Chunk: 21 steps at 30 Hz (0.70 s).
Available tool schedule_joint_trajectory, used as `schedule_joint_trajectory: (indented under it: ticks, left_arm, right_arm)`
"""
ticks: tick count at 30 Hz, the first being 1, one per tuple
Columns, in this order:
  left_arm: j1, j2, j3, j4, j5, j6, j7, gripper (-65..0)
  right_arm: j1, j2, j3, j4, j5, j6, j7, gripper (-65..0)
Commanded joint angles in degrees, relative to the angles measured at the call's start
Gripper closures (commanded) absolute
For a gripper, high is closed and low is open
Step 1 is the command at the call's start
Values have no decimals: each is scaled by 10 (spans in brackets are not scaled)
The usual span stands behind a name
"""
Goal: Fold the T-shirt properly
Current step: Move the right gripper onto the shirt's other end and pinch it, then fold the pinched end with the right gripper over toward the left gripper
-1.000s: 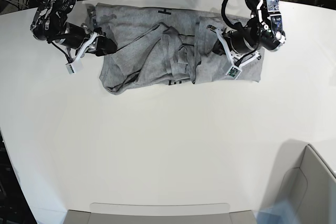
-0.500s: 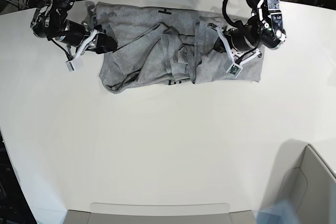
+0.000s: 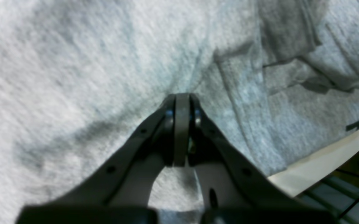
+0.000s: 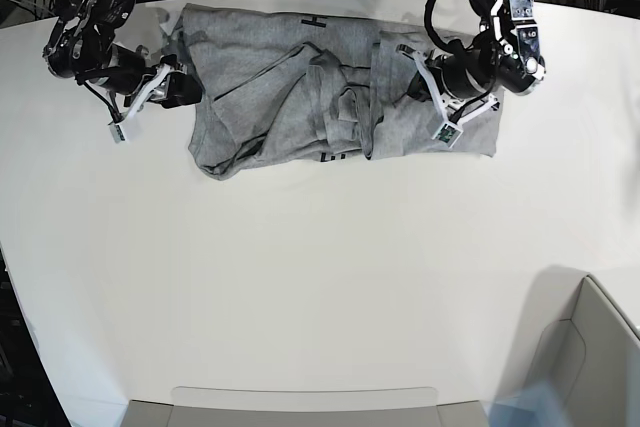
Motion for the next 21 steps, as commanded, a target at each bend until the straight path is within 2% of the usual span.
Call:
schedule_joint_trajectory:
  ticks: [1,7,18,21]
  left_arm:
    - [-4,-2,0,8,-5,-1,-8,0]
    - [-4,-2,1,8,-5,-1,-8,0]
    - [-4,-2,1,8,-5,-1,-7,0]
    - [-4,-2,-1,9,-5,-1,-7,0]
  right_arm:
    - [10,2,-10,-6,-10,9,-6,-246]
    - [15,-2,-79,-60,-12,9,-6,-246]
    - [11,-29,-172,-63,-15,9,-6,-242]
    - [7,-32,-200,-63,-15,9,-6,-162]
